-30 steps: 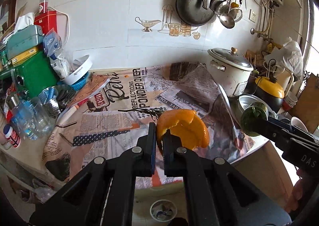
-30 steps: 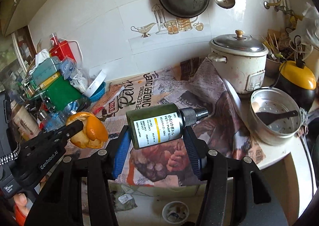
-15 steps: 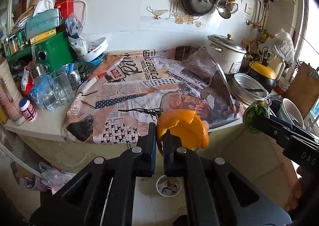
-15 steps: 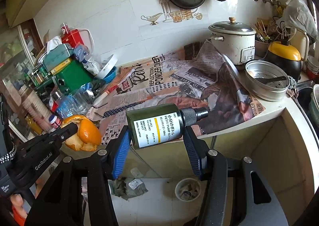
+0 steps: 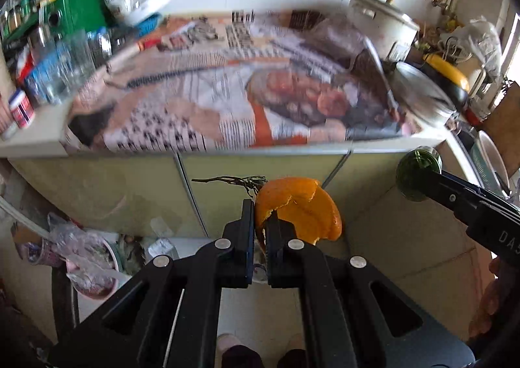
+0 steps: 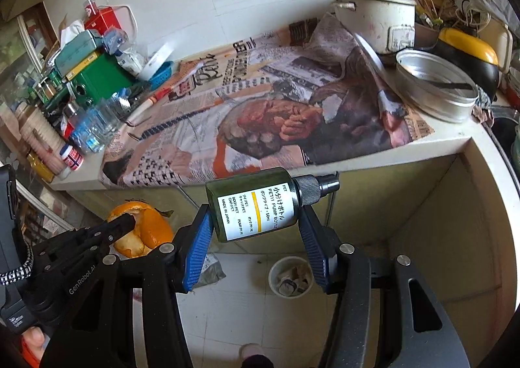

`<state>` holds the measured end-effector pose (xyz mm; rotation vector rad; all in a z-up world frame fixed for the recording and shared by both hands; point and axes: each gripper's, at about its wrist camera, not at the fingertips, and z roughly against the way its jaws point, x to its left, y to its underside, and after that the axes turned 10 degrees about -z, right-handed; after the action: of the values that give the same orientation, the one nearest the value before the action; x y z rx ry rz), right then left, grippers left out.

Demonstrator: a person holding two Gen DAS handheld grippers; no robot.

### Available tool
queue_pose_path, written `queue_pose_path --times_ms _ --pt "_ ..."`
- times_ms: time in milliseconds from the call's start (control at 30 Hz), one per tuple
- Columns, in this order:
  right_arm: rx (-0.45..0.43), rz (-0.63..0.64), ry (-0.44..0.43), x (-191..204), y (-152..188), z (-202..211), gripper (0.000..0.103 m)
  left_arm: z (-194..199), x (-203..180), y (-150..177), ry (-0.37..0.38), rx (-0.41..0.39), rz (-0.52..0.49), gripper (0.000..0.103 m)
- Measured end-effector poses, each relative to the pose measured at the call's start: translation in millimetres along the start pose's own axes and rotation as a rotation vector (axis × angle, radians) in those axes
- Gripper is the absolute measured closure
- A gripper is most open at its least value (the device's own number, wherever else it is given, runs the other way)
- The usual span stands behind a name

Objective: Collect trash
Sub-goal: 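Lift the peel and bottle and carry them down over the floor bin, then open the right gripper to drop the bottle while the left gripper drops the peel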

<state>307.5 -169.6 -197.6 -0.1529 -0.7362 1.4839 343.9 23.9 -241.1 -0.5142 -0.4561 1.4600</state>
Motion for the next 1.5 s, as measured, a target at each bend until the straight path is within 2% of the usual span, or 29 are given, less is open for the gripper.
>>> queue_pose_path --times_ms 200,367,533,767,900,1067,1200,1233,1300,1333,1367,1500 --pt "0.117 -0.011 0.029 -49 32 -72 0.053 -83 -12 47 -0.005 0.094 0.06 0.099" --pt "0.204 -0.014 0.047 -78 64 -139 0.053 -145 -4 93 -0.013 0.166 0.116 0.099" --pt "0.29 -0.02 0.048 -92 96 -205 0.053 -203 10 135 -0.045 0.243 0.139 0.099" --pt "0.371 -0.025 0.003 -87 120 -271 0.052 -253 28 164 -0.065 0.291 0.17 0.099" --pt "0.4 -0.019 0.011 -84 115 -284 0.049 -270 27 166 -0.061 0.313 0.164 0.099" --pt "0.391 -0.011 0.029 -96 106 -280 0.049 -286 16 157 -0.016 0.33 0.144 0.099" --pt "0.383 -0.019 0.057 -108 100 -273 0.049 -298 1 144 0.057 0.335 0.141 0.097" --pt "0.378 -0.025 0.065 -112 97 -270 0.049 -300 -3 140 0.075 0.333 0.137 0.094" --pt "0.371 -0.034 0.072 -117 94 -267 0.049 -304 -12 132 0.091 0.336 0.12 0.079" --pt "0.366 -0.039 0.074 -119 92 -264 0.049 -306 -17 128 0.089 0.343 0.108 0.062" --pt "0.362 -0.044 0.077 -121 90 -261 0.049 -306 -20 124 0.087 0.341 0.1 0.054" --pt "0.345 -0.066 0.082 -127 82 -248 0.049 -298 -34 114 0.073 0.338 0.072 0.054"
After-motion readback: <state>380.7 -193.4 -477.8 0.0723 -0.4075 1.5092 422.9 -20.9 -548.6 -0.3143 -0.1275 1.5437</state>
